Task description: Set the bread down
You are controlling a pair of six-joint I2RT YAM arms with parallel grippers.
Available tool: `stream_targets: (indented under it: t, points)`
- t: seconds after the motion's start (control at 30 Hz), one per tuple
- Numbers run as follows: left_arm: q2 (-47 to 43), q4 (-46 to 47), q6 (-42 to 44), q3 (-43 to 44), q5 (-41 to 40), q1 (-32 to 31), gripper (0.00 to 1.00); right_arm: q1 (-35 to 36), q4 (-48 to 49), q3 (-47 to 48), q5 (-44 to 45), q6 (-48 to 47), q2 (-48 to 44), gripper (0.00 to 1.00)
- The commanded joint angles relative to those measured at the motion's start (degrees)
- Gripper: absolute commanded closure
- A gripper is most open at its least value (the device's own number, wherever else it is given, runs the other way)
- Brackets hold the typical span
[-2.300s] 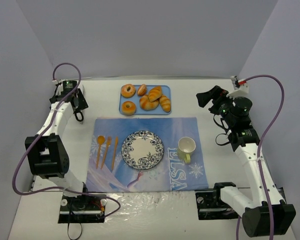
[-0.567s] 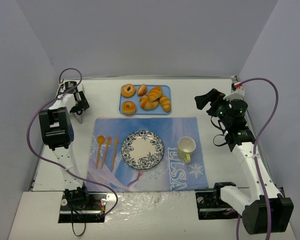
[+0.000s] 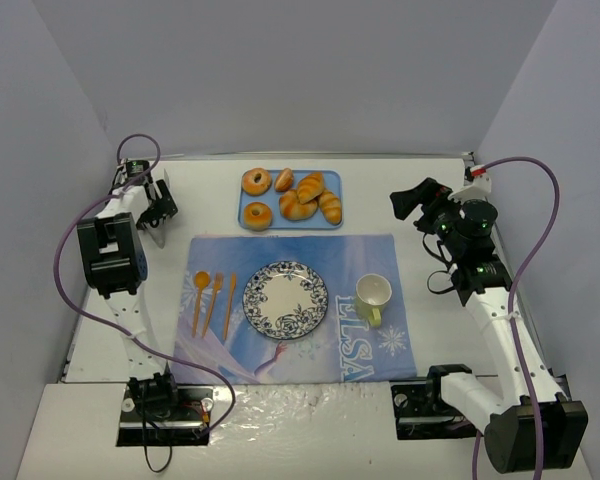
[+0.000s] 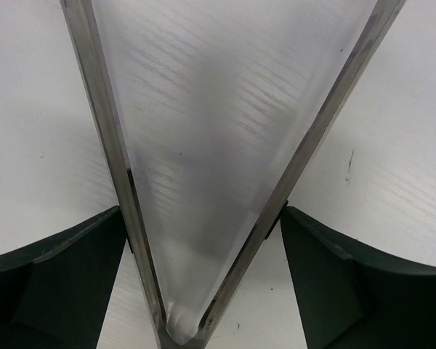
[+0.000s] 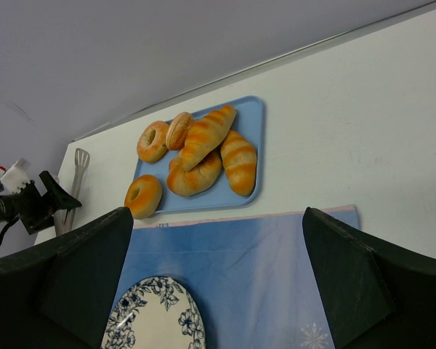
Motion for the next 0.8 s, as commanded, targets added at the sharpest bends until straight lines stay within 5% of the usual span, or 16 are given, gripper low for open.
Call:
stream_targets:
  t: [0.0,0.77]
  points:
    - [0.1,1.0,-1.8,-0.7,5.3,0.6,0.2,0.0,4.0,0.9,-0.1,-0.3,-1.0,0.0]
    - [1.7,-4.1,2.3,3.1,3.9,-0.3,0.23,0.0,5.2,-0.3,-0.2,0.5,-1.4,0.0]
